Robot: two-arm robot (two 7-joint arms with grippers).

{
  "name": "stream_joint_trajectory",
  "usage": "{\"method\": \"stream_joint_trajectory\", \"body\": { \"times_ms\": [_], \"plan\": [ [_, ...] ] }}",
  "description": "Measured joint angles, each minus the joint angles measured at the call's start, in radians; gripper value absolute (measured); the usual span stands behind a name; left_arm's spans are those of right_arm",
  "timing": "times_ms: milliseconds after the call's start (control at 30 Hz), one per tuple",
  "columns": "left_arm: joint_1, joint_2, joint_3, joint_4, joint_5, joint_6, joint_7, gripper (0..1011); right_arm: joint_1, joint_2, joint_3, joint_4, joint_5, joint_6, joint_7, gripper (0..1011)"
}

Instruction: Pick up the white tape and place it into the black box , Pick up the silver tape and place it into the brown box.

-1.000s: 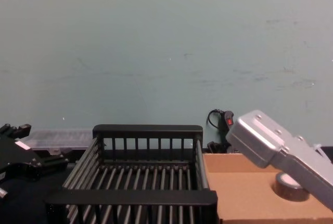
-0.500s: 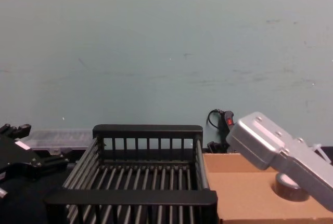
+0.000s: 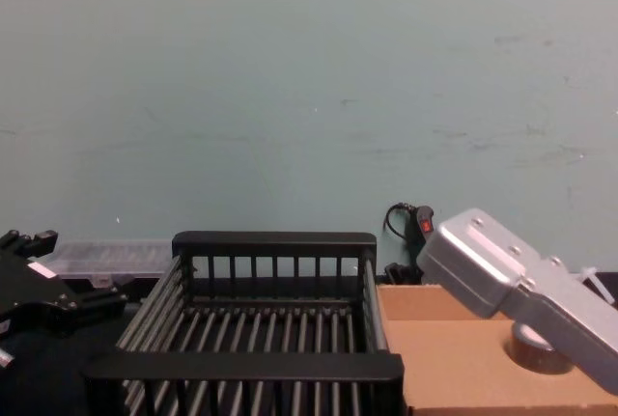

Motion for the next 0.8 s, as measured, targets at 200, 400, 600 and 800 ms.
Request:
{"method": "stream_joint_trajectory", "body": {
  "times_ms": [200,400,600,800],
  "plan": [
    [0.0,0.0,0.0,0.0,0.0,0.0,0.0,1001,0.0,0.0,0.0,0.0,0.0,0.0,0.0,1002],
    [0.0,0.0,0.0,0.0,0.0,0.0,0.0,1001,0.0,0.0,0.001,0.0,0.001,0.0,0.0,971],
    [0.0,0.0,0.0,0.0,0.0,0.0,0.0,1001,0.0,0.0,0.001,0.0,0.002,0.0,0.0,842],
    [0.0,0.0,0.0,0.0,0.0,0.0,0.0,1001,0.0,0.0,0.002,0.0,0.003,0.0,0.0,656]
  ]
}}
